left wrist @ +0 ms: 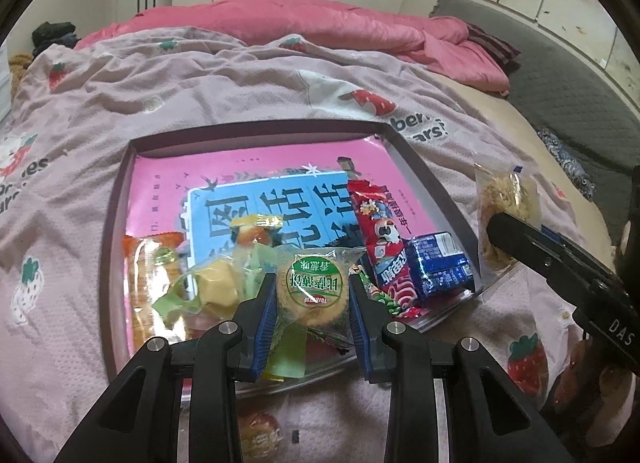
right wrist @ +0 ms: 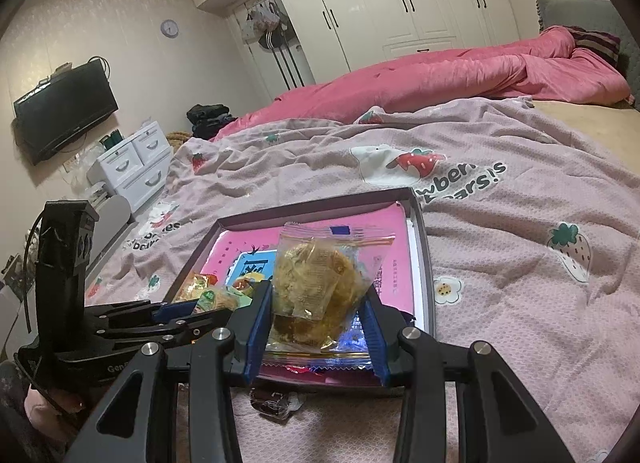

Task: Organize snacks
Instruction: 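Lift the cake pack and cracker bag over the tray with both tools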

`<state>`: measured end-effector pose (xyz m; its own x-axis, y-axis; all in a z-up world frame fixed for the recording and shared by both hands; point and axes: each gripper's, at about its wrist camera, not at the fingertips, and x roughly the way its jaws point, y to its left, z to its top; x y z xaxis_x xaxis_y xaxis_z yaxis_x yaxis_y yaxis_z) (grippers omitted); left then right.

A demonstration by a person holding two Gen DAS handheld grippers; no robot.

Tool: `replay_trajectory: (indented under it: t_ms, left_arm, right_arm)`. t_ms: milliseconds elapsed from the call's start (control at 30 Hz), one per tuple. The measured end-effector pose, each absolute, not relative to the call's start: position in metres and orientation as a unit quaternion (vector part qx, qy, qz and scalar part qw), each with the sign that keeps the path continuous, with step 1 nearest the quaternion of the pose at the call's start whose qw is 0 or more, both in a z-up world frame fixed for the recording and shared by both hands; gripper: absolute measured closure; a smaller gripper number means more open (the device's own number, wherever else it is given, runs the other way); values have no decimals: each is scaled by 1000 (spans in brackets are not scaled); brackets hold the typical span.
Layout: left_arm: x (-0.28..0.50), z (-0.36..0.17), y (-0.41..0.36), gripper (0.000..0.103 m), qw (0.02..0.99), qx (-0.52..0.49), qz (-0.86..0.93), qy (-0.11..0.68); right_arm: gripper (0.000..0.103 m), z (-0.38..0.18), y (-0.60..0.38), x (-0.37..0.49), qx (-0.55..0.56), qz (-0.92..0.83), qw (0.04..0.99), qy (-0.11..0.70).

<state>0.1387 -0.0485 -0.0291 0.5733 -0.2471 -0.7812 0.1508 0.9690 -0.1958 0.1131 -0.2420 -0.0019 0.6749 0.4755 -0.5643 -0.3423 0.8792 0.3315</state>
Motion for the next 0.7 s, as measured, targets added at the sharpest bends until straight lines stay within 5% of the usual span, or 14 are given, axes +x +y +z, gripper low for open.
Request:
replay_trajectory:
  t_ms: [700]
  left_arm:
    - [151,-46,-48,68,878,-52,-110,463]
  right_arm:
    - [61,-23,-208,127,53,255,896,360]
